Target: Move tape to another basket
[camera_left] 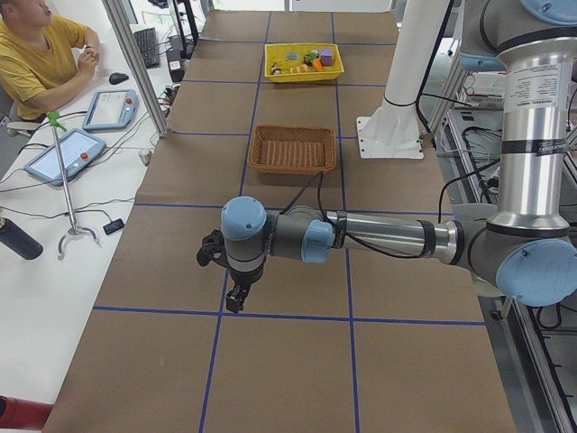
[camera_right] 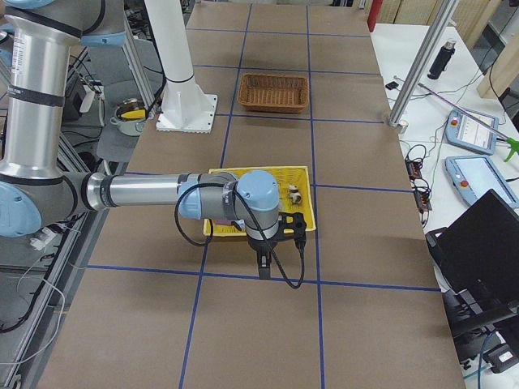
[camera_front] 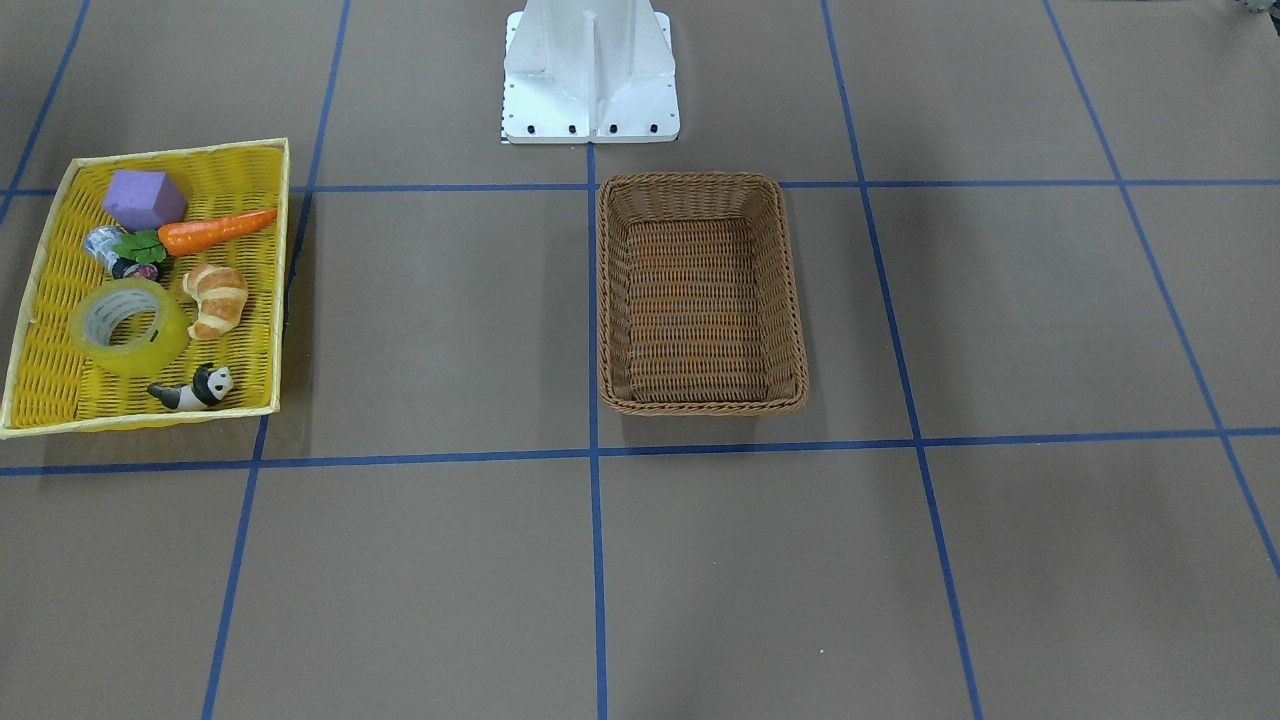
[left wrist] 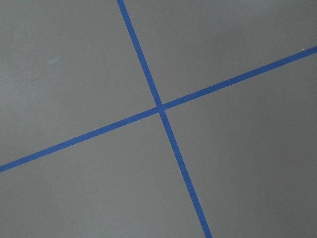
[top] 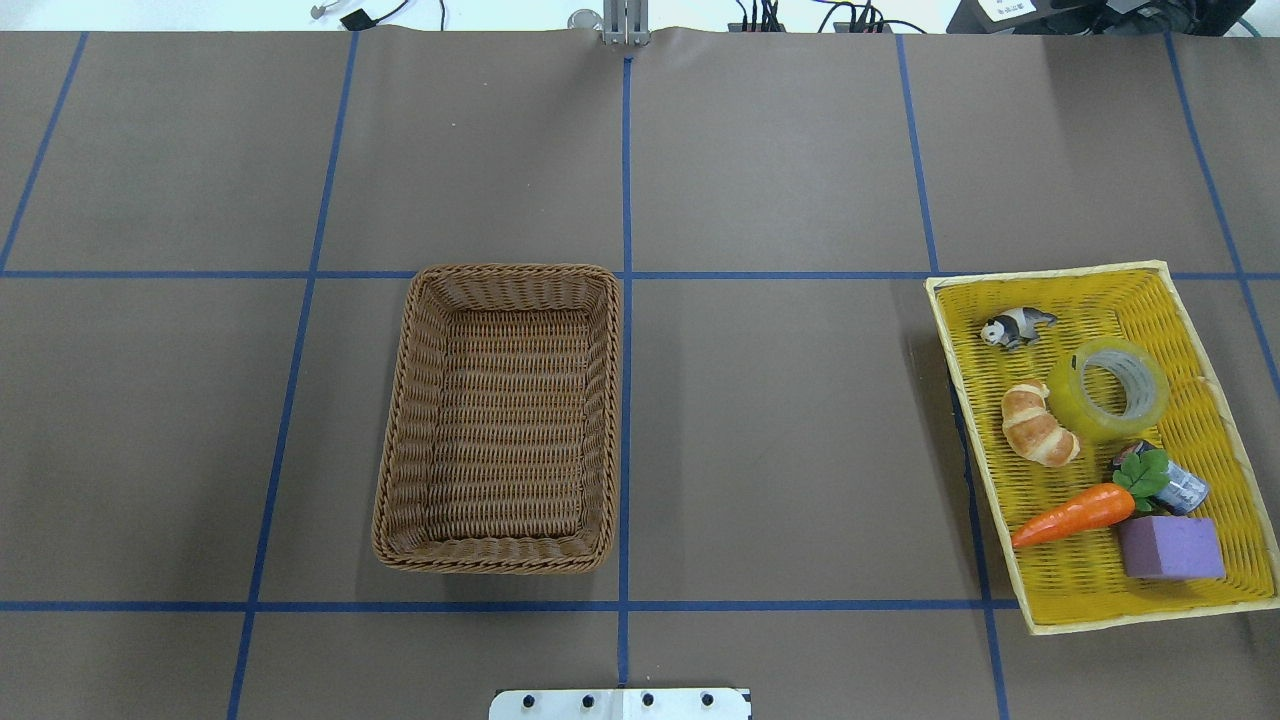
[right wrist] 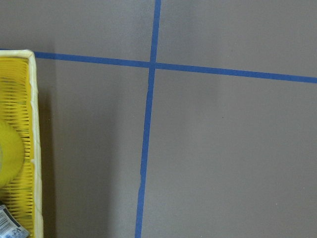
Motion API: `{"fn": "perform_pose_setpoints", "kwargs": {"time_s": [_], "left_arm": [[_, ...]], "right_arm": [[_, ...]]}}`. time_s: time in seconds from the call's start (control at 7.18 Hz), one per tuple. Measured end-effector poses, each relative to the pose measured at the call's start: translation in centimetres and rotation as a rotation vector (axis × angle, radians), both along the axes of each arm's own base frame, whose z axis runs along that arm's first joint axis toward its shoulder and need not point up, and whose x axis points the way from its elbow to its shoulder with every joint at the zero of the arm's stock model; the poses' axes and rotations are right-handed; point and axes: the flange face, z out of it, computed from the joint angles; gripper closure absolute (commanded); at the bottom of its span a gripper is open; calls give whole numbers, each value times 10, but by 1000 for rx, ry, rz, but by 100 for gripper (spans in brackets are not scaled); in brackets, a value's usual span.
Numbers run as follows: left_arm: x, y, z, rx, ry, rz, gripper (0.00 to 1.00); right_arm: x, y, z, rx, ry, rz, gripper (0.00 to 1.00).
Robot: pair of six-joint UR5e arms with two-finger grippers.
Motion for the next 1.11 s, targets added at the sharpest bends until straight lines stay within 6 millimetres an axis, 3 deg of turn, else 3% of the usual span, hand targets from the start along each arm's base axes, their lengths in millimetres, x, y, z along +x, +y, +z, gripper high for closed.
{"fn": "perform_pose_setpoints", "kwargs": {"time_s": [0.28,0.7,1.11], "left_arm": [[0,-1,-12,23,-2,0,1],[0,-7,-36,73,-2,-1,1],[0,-37,-72,181,3,0,1]], "right_arm": [[-1,-5,-9,29,-17,-1,0],[-4,-22,-29,218,-57,-9,0],[-14,-36,-42,316,-138,-36,2]]}}
